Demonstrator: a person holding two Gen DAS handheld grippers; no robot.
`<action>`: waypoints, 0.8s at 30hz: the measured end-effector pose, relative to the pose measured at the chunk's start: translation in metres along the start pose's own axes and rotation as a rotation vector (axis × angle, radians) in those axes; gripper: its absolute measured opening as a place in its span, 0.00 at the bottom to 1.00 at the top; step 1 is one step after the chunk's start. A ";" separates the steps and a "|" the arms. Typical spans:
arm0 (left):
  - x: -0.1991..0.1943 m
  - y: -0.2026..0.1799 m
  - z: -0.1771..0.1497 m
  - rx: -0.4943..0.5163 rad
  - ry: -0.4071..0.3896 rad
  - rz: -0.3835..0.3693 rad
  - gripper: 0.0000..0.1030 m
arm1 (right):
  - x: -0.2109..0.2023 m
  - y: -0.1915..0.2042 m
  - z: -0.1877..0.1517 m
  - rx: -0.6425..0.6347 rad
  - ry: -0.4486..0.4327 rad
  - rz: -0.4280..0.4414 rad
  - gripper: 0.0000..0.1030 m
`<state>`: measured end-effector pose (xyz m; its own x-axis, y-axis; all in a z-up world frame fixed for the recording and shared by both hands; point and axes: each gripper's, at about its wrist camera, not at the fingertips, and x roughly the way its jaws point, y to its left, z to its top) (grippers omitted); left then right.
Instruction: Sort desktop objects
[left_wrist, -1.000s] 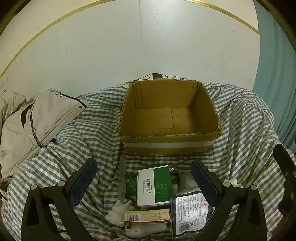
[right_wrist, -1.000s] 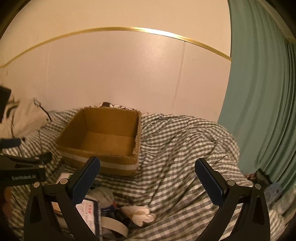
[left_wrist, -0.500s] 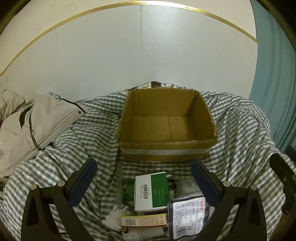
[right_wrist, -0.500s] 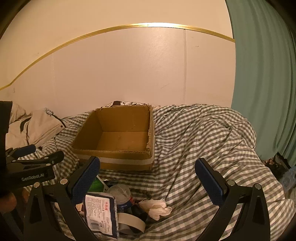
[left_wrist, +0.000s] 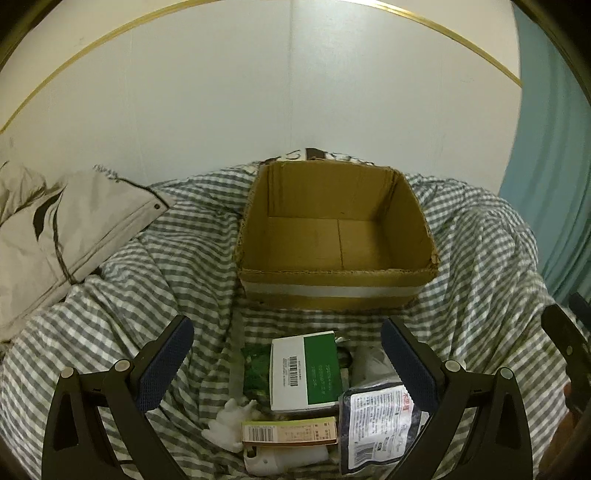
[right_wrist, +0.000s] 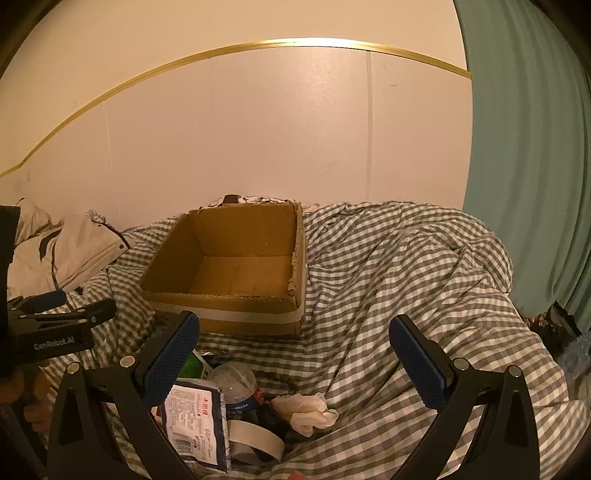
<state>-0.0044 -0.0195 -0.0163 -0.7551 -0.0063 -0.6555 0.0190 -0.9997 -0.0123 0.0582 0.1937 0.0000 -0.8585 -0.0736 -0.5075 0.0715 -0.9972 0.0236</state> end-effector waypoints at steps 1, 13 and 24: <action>0.000 -0.002 -0.001 0.014 -0.005 0.008 1.00 | 0.002 0.000 -0.002 -0.002 0.008 -0.001 1.00; 0.024 0.004 -0.024 0.016 0.112 -0.040 1.00 | 0.037 0.010 -0.036 -0.065 0.178 0.077 1.00; 0.044 0.016 -0.057 0.093 0.244 -0.030 1.00 | 0.074 0.032 -0.068 -0.099 0.354 0.205 0.95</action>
<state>0.0003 -0.0342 -0.0881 -0.5739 0.0180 -0.8187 -0.0701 -0.9972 0.0272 0.0316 0.1577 -0.0957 -0.5951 -0.2430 -0.7661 0.2856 -0.9549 0.0810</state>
